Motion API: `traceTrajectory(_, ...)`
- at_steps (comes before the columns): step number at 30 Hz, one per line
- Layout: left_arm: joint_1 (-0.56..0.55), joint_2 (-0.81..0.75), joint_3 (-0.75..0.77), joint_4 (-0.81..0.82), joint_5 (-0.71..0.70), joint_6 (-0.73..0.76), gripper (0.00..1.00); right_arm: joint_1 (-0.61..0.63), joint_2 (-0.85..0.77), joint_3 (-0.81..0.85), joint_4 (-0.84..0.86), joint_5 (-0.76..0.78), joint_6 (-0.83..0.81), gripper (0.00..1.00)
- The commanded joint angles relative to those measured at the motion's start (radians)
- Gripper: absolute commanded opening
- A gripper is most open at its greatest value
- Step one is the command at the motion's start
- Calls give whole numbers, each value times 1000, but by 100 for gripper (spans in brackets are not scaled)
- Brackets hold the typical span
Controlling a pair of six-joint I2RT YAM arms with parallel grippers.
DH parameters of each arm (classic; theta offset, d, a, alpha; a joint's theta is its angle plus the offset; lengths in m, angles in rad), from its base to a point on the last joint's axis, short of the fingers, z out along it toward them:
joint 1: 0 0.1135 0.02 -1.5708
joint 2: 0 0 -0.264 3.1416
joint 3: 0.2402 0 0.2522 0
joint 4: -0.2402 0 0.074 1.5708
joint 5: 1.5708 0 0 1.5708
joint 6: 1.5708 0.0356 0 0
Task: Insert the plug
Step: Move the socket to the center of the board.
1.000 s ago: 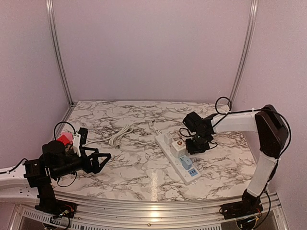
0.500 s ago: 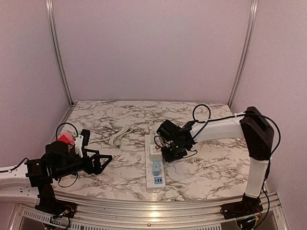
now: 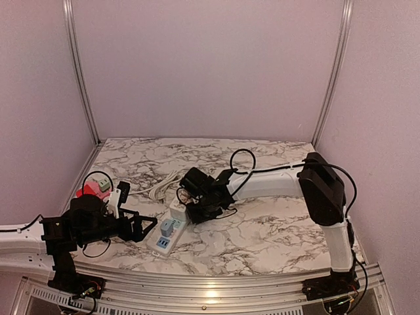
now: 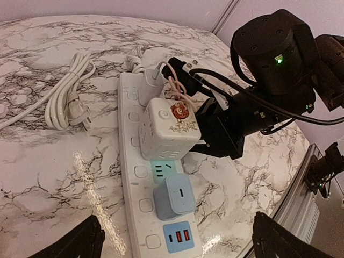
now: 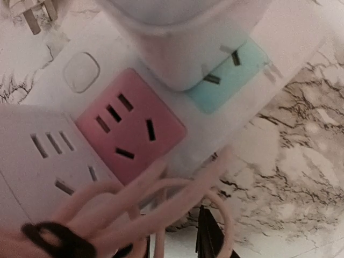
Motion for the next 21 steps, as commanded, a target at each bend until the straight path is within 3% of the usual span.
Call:
traceTrajectory(1,3,11,22,27,13,-7,99,43,62,129,-27,-10,8,25)
traceTrajectory(5,2,42,28,21,10,13,99,50,-27,69,-60,17,50,25)
traceTrajectory(14,-12,286,158,30,-37,106,99,49,-505,-307,-40,148,173,26)
traceTrajectory(21,-13,493,270,41,-74,172,99,50,-784,-476,-94,226,267,26)
